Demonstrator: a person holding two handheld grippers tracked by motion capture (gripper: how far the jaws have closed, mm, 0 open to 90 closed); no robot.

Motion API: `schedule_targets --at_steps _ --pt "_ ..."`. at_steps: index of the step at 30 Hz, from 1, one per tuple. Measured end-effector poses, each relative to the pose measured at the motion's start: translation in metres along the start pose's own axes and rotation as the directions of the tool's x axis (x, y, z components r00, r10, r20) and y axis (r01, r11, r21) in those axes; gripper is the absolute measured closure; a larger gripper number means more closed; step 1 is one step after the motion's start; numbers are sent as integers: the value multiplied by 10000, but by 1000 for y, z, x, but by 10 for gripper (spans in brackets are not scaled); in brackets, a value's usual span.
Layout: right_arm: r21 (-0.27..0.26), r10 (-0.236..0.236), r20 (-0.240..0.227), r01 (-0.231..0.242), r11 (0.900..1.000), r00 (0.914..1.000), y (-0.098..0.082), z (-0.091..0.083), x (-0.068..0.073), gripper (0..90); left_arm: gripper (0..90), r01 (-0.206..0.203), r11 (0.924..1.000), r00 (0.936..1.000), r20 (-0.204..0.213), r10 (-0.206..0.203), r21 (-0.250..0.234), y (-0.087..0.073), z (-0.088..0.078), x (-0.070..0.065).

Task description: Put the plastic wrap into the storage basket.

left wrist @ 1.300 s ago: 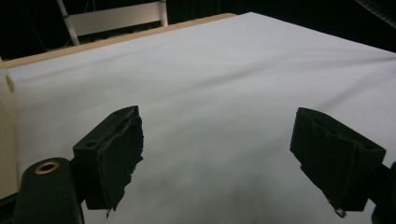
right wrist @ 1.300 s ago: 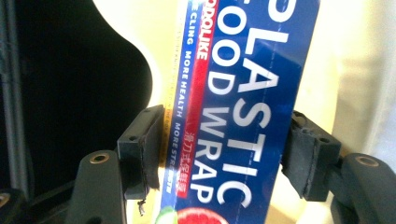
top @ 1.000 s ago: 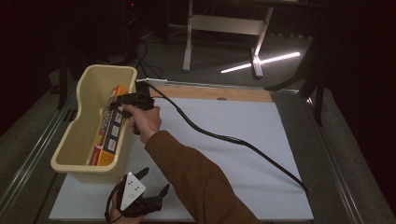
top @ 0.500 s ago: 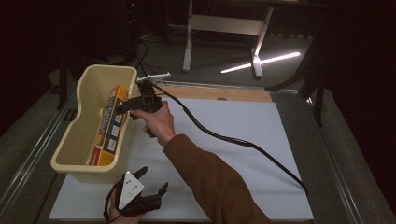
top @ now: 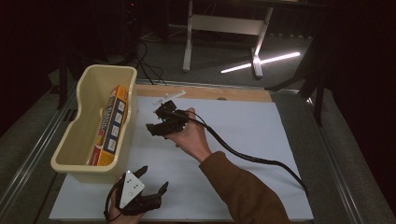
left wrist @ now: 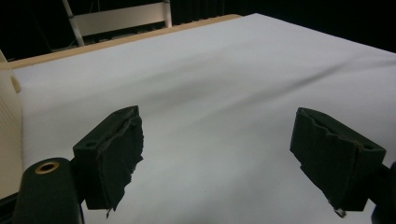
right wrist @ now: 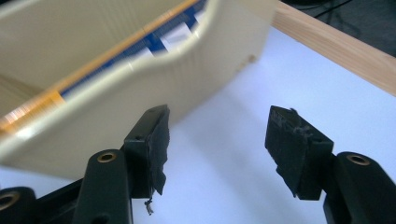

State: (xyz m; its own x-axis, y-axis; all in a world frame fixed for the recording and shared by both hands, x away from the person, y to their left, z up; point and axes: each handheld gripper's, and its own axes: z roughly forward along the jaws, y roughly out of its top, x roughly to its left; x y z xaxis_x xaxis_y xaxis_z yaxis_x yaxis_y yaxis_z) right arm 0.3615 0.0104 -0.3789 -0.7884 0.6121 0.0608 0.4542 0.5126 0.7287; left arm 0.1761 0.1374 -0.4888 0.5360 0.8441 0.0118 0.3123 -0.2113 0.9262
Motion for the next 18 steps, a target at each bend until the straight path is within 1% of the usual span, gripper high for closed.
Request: schedule_targets --at_steps 2,3,4,7,9,13,15,16,18 --pt "-36 -406 417 408 9992 9983 -12 -6 -1 364 170 -13 10000 10000 3 13 38 0 1 0" --pt "-12 -575 540 576 9983 9969 -19 -9 -2 354 170 -13 10000 10000 0 13 43 0 1 0" --pt "-62 -640 567 645 9979 9963 -23 -11 -3 351 170 -1 10000 10000 -19 1 43 0 1 0" --pt "-196 -481 470 491 9986 9977 -39 -20 -10 337 170 40 10000 10000 -72 -40 14 0 0 1" --pt "-368 -430 539 450 9983 9976 -52 -26 -16 322 170 55 10000 9999 -132 -55 8 0 -1 2" --pt "-557 -650 942 704 9960 9934 -82 -38 -27 292 170 205 9998 9995 -229 -203 74 -1 1 5" --pt "-682 -725 1075 801 9945 9916 -98 -43 -32 281 170 241 9996 9994 -262 -237 149 -1 2 5" --pt "-770 -840 1155 932 9927 9897 -106 -45 -34 274 170 246 9996 9993 -289 -241 170 -1 3 6" --pt "-942 -877 1303 1004 9905 9876 -123 -49 -37 254 170 266 9995 9991 -319 -261 163 0 3 6"
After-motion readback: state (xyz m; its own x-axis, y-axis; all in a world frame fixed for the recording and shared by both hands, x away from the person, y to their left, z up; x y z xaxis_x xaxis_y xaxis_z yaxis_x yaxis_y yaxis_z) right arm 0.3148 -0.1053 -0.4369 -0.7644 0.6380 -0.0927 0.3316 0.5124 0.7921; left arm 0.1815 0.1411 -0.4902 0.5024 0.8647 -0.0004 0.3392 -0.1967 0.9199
